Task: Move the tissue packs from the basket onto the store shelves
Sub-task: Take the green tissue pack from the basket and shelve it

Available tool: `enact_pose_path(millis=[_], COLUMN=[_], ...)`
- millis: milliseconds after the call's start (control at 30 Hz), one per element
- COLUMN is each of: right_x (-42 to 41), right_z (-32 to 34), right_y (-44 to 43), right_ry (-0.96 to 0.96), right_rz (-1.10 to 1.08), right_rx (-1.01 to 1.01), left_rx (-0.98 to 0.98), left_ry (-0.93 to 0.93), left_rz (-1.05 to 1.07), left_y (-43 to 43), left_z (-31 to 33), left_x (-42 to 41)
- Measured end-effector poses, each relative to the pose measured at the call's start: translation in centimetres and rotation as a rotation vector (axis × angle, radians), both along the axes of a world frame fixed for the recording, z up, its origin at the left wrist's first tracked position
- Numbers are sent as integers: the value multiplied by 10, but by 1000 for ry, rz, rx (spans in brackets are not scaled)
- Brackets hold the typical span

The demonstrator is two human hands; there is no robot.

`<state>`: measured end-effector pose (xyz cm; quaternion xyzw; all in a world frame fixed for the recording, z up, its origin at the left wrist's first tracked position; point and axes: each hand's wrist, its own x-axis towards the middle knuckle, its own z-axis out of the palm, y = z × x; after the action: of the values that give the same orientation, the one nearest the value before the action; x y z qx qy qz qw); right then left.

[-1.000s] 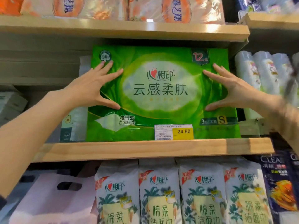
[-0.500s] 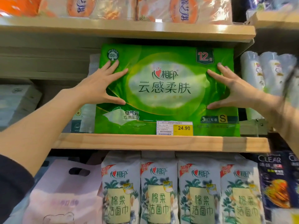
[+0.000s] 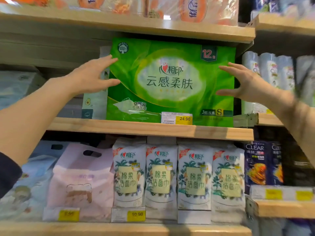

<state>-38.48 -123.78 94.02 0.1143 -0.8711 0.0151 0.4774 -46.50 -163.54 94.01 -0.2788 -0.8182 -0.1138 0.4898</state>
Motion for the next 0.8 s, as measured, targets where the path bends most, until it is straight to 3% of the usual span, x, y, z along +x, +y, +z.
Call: enact_pose_path(millis=[467,800], right_x=[101,162], right_z=[-95,-156], right_y=[-121,-191], right_ry=[-91,-199], right_rz=[-88,65], right_rx=[-202,-283], left_rx=[-64,-60], left_ry=[-185,-323], left_rz=[-11,24], left_y=[-118,-174], left_z=[-73,-138], left_x=[98,158])
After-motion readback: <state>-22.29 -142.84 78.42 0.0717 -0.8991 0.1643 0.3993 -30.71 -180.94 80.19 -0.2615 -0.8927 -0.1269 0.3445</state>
